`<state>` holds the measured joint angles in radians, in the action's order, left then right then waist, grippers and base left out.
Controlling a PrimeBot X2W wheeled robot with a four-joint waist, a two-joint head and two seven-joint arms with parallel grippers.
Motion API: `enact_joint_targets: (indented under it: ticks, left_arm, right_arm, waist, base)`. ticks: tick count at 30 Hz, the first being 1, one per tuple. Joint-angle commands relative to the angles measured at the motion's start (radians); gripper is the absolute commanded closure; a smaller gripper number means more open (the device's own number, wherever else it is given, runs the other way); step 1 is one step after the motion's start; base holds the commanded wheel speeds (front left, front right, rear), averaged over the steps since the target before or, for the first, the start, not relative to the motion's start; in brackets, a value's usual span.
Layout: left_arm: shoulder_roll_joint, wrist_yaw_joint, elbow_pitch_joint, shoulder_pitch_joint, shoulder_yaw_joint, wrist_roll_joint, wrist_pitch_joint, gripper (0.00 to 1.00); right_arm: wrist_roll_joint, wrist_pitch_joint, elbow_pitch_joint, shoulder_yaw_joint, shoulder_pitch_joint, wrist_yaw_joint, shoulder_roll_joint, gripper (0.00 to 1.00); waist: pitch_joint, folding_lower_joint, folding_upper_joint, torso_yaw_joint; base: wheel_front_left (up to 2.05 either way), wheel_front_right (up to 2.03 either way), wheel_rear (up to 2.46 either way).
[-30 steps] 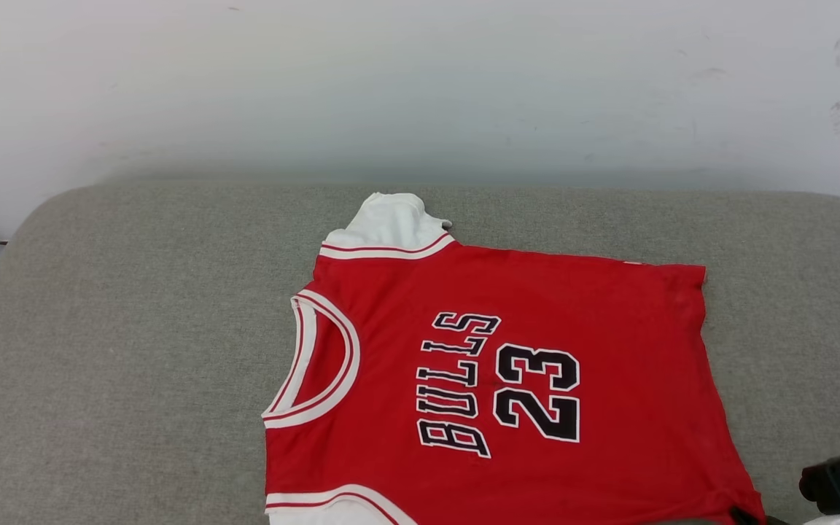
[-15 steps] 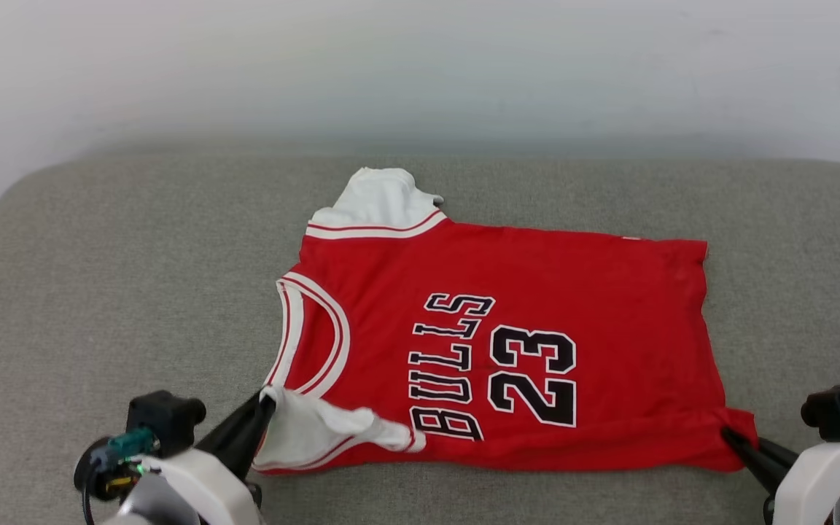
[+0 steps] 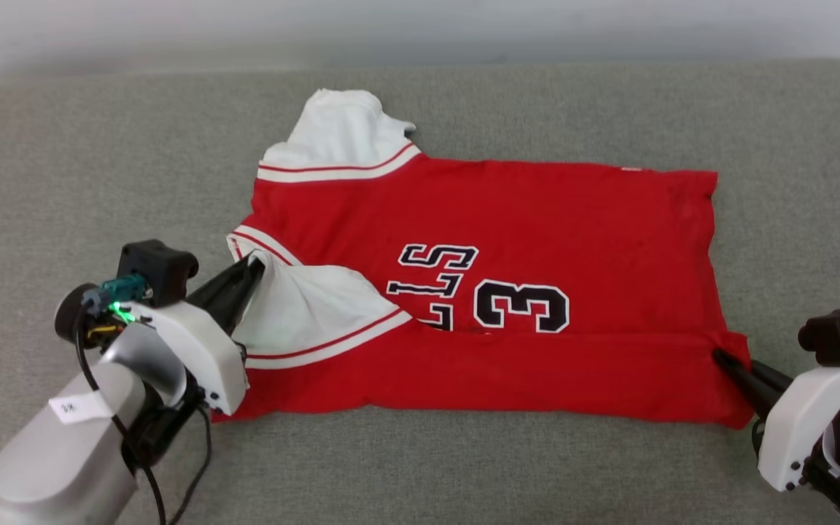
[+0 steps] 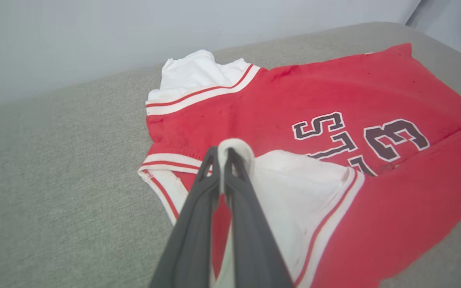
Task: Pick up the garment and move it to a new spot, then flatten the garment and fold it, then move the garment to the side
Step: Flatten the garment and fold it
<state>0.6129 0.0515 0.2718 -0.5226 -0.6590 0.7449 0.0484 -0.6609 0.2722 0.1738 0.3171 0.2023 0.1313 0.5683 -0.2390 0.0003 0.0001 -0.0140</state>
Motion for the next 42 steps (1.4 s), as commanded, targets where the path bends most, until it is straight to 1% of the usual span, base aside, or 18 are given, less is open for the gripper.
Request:
enact_joint_targets:
  ticks: [1,4,6,8,14,17,18,19,20,24,27,30,34,38,42]
  left_arm:
    - [0.0,0.005,0.019,-0.018,-0.001,-0.003,-0.002,1.0]
    - [-0.021,0.029,0.095,-0.063,-0.013,-0.004,-0.003,1.0]
    - [-0.025,0.04,0.151,-0.086,-0.029,-0.017,-0.003,1.0]
    - [-0.044,0.05,0.205,-0.101,-0.04,-0.01,-0.004,1.0]
    - [-0.079,0.07,0.333,-0.118,-0.081,0.001,0.004,1.0]
    - [-0.09,0.074,0.377,-0.126,-0.099,0.008,0.019,1.0]
    - [-0.091,0.075,0.388,-0.129,-0.101,0.01,0.024,0.95]
    - [-0.092,0.075,0.398,-0.132,-0.104,0.017,0.027,0.51]
    - [-0.089,0.074,0.405,-0.137,-0.106,0.017,0.028,0.0]
    - [-0.077,0.077,0.42,-0.158,-0.122,0.04,-0.006,0.0]
    - [-0.058,0.077,0.396,-0.171,-0.138,0.071,-0.039,0.0]
    - [-0.017,0.078,0.359,-0.188,-0.159,0.108,-0.109,0.0]
    - [0.028,0.078,0.298,-0.208,-0.181,0.178,-0.25,0.0]
    - [0.068,0.078,0.233,-0.222,-0.205,0.256,-0.42,0.0]
    - [0.089,0.078,0.178,-0.232,-0.232,0.312,-0.576,0.0]
  right_arm:
    - [-0.005,-0.008,0.006,0.002,0.019,-0.001,-0.003,1.0]
    - [0.0,-0.015,0.032,0.011,0.05,-0.001,-0.005,1.0]
    - [0.0,-0.018,0.051,0.019,0.067,-0.001,-0.009,1.0]
    - [0.0,-0.017,0.07,0.031,0.077,-0.001,-0.011,1.0]
    - [-0.009,-0.025,0.104,0.061,0.095,-0.001,-0.015,1.0]
    - [-0.015,-0.037,0.113,0.057,0.096,-0.002,-0.013,1.0]
    - [-0.015,-0.039,0.115,0.053,0.095,-0.002,-0.013,0.85]
    - [-0.015,-0.042,0.116,0.049,0.093,-0.002,-0.012,0.55]
    - [-0.016,-0.049,0.113,0.043,0.088,-0.002,-0.013,0.0]
    - [-0.018,-0.066,0.096,0.019,0.058,-0.001,-0.028,0.0]
    - [-0.007,-0.069,0.082,0.006,0.032,-0.001,-0.031,0.0]
    - [0.003,-0.064,0.067,-0.006,0.012,-0.001,-0.033,0.0]
    - [0.016,-0.053,0.051,-0.027,-0.008,-0.001,-0.039,0.0]
    - [0.031,-0.037,0.032,-0.045,-0.022,-0.001,-0.047,0.0]
    - [0.045,-0.021,0.017,-0.058,-0.029,-0.001,-0.057,0.0]
  waist:
    - [-0.035,-0.0003,-0.0001,-0.011]
    - [-0.068,-0.0003,-0.0001,-0.016]
    - [-0.085,-0.0003,-0.0001,-0.019]
    - [-0.097,-0.0003,-0.0001,-0.021]
    - [-0.106,-0.0003,-0.0001,-0.024]
    - [-0.093,-0.0003,-0.0001,-0.023]
    - [-0.087,-0.0003,-0.0001,-0.021]
    - [-0.078,-0.0003,-0.0001,-0.019]
    - [-0.069,-0.0003,-0.0001,-0.017]
    - [-0.021,-0.0003,-0.0001,-0.002]
    - [0.017,-0.0003,-0.0001,0.009]
    - [0.05,-0.0003,-0.0001,0.018]
    - [0.081,-0.0003,-0.0001,0.031]
    - [0.096,-0.0003,-0.0001,0.042]
    - [0.101,-0.0003,-0.0001,0.047]
  base:
    - [0.0,0.0,0.0]
    - [0.0,0.0,0.0]
    - [0.0,0.0,0.0]
    - [0.0,0.0,0.0]
    - [0.0,0.0,0.0]
    - [0.0,0.0,0.0]
    - [0.0,0.0,0.0]
    - [0.0,0.0,0.0]
    - [0.0,0.0,0.0]
    - [0.0,0.0,0.0]
    - [0.0,0.0,0.0]
    - [0.0,0.0,0.0]
    - [0.0,0.0,0.0]
    - [0.0,0.0,0.0]
    - [0.0,0.0,0.0]
